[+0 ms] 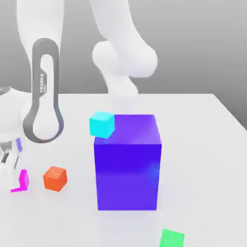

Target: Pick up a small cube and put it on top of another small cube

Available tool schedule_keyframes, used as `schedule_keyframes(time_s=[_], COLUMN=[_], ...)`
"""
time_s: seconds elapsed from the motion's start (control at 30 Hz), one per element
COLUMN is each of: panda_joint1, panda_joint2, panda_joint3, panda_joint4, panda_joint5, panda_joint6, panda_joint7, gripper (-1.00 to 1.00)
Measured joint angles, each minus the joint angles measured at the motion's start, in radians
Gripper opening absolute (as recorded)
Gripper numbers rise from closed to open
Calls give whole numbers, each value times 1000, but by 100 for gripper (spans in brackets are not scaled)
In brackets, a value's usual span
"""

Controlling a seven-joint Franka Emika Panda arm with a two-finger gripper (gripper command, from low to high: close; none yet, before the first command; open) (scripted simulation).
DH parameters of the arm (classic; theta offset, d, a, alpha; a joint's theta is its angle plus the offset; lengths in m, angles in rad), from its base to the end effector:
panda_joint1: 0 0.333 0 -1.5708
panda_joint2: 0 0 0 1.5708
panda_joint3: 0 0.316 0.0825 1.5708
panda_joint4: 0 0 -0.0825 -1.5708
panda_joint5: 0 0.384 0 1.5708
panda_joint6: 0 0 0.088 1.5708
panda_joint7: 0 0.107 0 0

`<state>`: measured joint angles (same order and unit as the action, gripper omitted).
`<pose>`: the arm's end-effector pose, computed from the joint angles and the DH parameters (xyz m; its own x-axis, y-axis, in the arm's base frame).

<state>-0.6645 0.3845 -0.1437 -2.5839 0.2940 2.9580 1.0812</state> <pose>0.2764 -0.3272 0.1254 -0.5626 -0.8267 0.0010 -0.8267 0.5626 -0.0007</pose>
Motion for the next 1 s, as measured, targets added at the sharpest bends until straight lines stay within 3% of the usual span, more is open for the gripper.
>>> schedule_keyframes(time_s=[0.23,0.8,0.93,0.97,1.0], panda_joint1=[82,546,632,644,644], panda_joint2=[-200,-167,-54,-19,-19], panda_joint3=[-103,330,362,353,353], panda_joint4=[-42,216,267,272,272], panda_joint5=[-157,-364,-438,-455,-455], panda_joint6=[-156,-379,-322,-292,-292], panda_joint7=[116,37,57,68,68], gripper=[-100,-100,-100,100,100])
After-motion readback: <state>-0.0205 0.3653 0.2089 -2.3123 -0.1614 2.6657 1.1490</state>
